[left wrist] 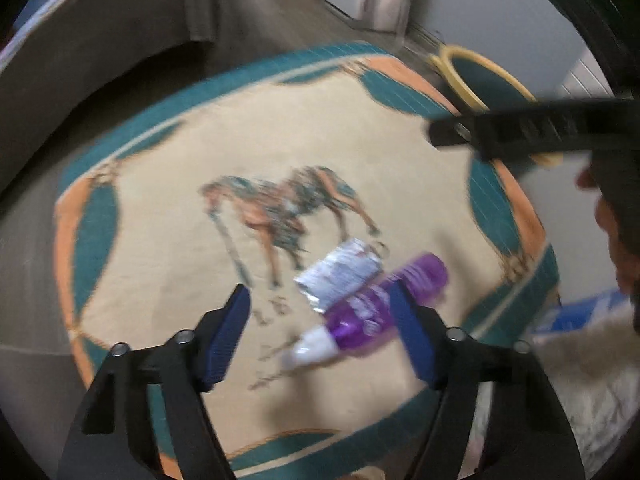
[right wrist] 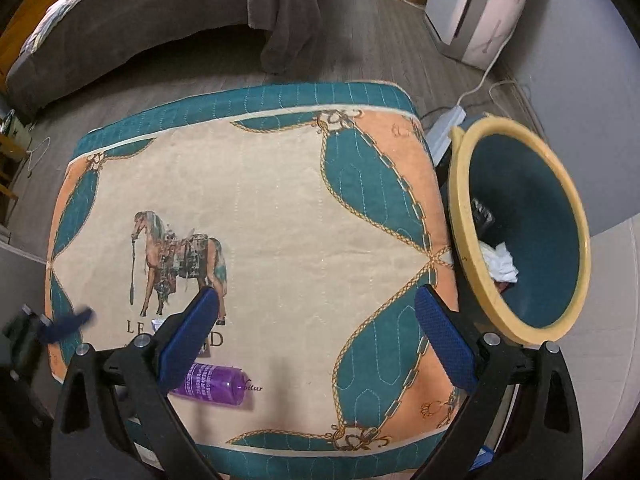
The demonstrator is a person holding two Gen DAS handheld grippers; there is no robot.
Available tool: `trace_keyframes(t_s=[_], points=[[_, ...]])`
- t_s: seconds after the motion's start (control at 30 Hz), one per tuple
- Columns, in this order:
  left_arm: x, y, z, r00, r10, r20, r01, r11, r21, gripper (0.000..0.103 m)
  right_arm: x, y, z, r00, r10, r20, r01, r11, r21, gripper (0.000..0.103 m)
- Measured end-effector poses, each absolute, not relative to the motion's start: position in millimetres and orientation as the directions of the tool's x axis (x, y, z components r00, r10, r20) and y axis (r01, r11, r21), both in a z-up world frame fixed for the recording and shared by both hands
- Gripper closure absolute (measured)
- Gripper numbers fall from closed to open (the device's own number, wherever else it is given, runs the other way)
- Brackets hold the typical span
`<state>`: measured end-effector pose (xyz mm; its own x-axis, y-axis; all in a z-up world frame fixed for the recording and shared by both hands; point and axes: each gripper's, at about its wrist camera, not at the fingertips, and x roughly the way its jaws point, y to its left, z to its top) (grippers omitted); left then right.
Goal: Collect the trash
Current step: 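Grasp the purple spray bottle with left gripper while right grasps silver medicine sachet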
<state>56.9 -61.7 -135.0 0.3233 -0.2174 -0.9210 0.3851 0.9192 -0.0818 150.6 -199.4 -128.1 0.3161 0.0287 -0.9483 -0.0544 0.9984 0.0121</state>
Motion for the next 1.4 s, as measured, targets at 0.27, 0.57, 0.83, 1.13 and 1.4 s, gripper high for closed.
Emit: trace_keyframes(t_s=[0.27,0.57,0.83,1.13,1.4], points=[[45.6,-100.2,-155.8,0.273,-0.234,-0.933,0.543,0.838,-0.051,0.05,153.9,-213.2,-137.0,0.288,0.022,-0.957,-0.021,1.0,0.016,0.009],[36.3,-125.6,-174.9,0.272,-0.163,-0.948,0.639,0.768,0.051,0.067,154.7,-227.1,-138.8,0.273,0.05,-0.961,0.036,0.997,0.063,0.011],[34.3,-107.9,-145.9,0.33,-0.192,-0.924,0.581,0.813,0.039,0.067,149.8,-232.7,-132.7,0.289,0.04,-0.956,0.072,0.995,0.063,0.012],[61.7,-40.1,-119.2,0.412,-0.1,-0.906,0.364,0.929,0.063,0.067,138.8,-201.3,-138.1,0.265,0.072,-0.962,0.014,0.997,0.079,0.019],[72.4,2.1,-123.6,0.399,-0.082,-0.913,0.271,0.962,0.032,0.067,126.4,-130.3,-169.6,0.135,0.143,-0.981,-0.145,0.982,0.123,0.027]])
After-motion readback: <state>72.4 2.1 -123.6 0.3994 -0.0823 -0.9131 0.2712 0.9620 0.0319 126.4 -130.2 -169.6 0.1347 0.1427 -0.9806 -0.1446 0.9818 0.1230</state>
